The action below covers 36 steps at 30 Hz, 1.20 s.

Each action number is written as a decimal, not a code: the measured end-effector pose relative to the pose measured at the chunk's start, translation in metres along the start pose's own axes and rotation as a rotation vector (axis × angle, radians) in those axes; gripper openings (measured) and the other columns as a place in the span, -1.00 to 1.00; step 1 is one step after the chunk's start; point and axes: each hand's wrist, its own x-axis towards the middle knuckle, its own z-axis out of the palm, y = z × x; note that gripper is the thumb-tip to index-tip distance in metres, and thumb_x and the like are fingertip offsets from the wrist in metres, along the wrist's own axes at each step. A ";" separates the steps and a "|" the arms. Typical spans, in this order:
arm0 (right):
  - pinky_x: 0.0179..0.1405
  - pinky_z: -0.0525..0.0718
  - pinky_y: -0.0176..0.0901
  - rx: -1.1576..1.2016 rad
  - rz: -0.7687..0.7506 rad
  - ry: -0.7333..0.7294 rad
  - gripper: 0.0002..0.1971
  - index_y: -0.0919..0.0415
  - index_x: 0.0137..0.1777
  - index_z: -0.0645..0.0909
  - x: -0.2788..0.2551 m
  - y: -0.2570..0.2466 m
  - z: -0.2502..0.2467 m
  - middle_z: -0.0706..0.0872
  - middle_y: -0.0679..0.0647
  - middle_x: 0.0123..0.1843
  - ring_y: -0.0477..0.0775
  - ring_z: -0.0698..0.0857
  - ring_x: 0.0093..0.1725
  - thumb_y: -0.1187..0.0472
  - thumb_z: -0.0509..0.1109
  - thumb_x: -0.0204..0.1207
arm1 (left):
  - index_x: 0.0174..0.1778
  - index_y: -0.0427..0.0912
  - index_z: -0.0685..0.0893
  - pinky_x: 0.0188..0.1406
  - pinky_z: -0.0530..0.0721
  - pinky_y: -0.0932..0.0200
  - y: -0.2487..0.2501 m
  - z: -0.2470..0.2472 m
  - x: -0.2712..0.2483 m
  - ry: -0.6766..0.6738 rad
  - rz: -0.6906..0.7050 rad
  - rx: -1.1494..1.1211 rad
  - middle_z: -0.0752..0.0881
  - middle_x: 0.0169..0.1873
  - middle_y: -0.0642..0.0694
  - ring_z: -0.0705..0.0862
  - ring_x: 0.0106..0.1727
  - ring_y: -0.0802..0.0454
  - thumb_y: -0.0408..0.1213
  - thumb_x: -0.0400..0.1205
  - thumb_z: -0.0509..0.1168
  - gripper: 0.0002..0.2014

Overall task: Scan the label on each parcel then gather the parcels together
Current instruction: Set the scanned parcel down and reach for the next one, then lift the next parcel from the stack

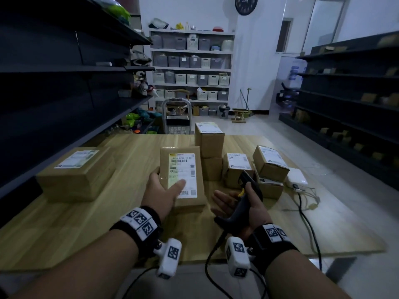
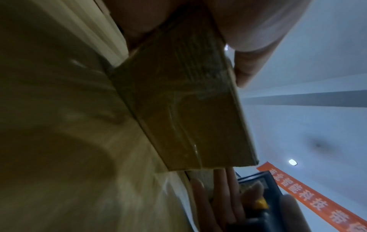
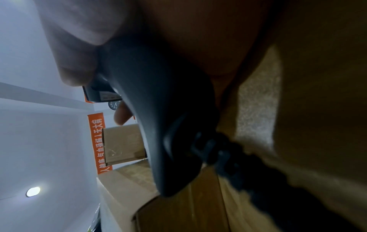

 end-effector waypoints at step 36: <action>-0.08 0.70 0.12 -0.104 -0.151 0.255 -0.56 0.20 -0.23 0.57 -0.009 0.007 0.009 0.36 0.05 -0.53 0.08 0.39 -0.59 -0.17 0.51 0.61 | 0.46 0.00 0.56 0.08 0.89 -0.38 -0.042 -0.017 0.027 -0.077 -0.164 -0.746 0.95 0.10 -0.27 0.97 0.02 -0.29 -0.17 0.51 0.69 -0.36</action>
